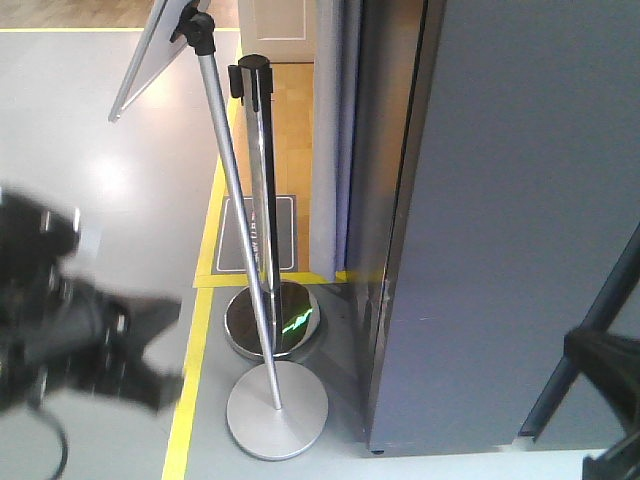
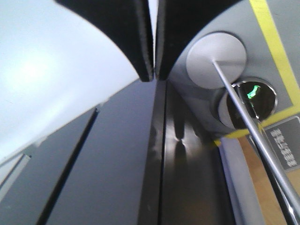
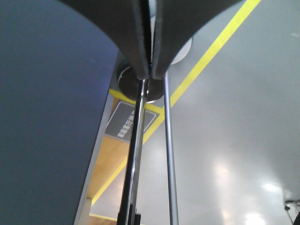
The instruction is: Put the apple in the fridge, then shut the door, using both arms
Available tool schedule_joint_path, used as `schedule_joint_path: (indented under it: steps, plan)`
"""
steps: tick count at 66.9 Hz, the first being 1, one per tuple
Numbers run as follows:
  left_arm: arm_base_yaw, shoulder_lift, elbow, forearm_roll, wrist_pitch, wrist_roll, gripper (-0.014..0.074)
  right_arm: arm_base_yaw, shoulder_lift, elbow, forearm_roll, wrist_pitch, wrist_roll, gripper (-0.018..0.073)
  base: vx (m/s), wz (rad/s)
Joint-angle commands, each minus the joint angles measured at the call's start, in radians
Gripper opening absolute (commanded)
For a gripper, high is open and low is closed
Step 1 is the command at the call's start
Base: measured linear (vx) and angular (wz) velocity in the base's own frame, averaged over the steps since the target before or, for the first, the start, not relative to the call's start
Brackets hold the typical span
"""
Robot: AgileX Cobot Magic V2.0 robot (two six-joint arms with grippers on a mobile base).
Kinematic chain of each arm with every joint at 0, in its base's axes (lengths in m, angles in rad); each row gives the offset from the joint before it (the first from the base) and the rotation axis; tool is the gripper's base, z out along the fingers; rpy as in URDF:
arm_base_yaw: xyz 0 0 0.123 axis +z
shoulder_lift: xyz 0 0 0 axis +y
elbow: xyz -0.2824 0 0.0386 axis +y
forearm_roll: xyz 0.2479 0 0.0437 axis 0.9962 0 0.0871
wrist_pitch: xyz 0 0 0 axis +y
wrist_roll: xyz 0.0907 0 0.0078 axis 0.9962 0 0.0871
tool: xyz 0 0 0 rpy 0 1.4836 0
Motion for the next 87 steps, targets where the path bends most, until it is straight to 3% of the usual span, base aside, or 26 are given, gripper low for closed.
schedule_joint_path:
  steps: [1, 11, 24, 87]
  plan:
    - [0.000, -0.060, 0.093, -0.028, -0.185, -0.005, -0.0007, -0.004, -0.003, -0.005, 0.034, -0.033, -0.008, -0.0002, 0.00, 0.00]
    - [0.000, -0.097, 0.221, -0.026, -0.309, -0.005, -0.0007, -0.004, -0.003, -0.002, 0.034, -0.004, -0.008, -0.0002, 0.00, 0.00]
    - [0.000, -0.106, 0.242, -0.026, -0.387, -0.005, -0.0007, -0.004, -0.003, -0.002, 0.036, 0.007, -0.008, -0.0002, 0.00, 0.00]
    - [0.012, -0.106, 0.242, -0.026, -0.383, 0.023, -0.0006, -0.004, -0.003, -0.002, 0.036, 0.011, -0.008, -0.0002, 0.00, 0.00]
